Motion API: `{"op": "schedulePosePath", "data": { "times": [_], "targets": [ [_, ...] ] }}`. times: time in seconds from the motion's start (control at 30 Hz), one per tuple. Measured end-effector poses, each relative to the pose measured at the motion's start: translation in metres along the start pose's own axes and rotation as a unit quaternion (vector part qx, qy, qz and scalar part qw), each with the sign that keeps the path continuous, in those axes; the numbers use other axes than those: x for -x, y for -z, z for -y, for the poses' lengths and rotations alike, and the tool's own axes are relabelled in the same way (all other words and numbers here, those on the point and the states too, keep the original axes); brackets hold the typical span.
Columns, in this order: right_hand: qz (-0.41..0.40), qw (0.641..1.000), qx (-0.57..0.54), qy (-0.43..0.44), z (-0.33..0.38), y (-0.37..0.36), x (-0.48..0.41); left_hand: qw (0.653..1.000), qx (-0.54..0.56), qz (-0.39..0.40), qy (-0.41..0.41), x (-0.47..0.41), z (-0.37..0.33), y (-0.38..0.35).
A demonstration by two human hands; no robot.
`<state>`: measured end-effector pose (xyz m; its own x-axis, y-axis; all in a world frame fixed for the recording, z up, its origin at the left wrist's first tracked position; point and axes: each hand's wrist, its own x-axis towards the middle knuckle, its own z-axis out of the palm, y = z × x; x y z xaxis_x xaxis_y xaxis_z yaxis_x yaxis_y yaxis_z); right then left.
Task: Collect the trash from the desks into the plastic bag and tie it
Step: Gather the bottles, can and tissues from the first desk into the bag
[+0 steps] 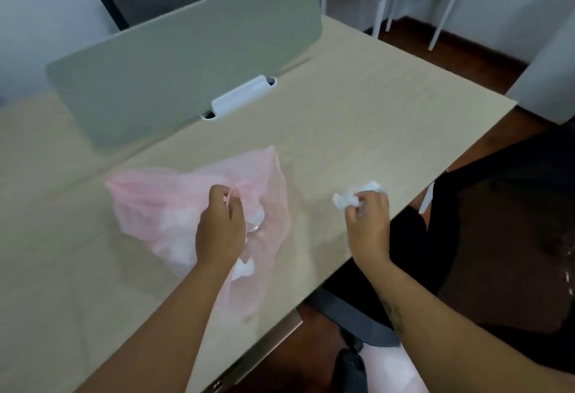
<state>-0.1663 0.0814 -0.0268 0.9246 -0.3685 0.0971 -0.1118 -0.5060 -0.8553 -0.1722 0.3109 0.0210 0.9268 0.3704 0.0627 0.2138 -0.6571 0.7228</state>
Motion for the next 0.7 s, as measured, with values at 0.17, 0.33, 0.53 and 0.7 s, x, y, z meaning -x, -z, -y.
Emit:
{"op": "schedulePosePath", "data": {
  "times": [0.17,0.33,0.53,0.7],
  "targets": [
    [0.182,0.971,-0.023,0.152,0.097,-0.063,0.05,0.997,0.068,-0.035,-0.013,0.009,0.004,0.075],
    [0.398,0.886,0.073,0.225,0.138,-0.121,0.089,0.993,0.103,-0.065,-0.01,0.021,0.016,0.137],
    [0.291,0.923,0.138,0.212,0.131,-0.101,0.095,0.986,0.134,-0.101,0.002,0.022,0.035,0.185],
    [0.107,0.945,0.233,0.205,0.131,-0.09,0.099,0.983,0.149,-0.101,-0.025,0.022,0.034,0.203]
  ]
}}
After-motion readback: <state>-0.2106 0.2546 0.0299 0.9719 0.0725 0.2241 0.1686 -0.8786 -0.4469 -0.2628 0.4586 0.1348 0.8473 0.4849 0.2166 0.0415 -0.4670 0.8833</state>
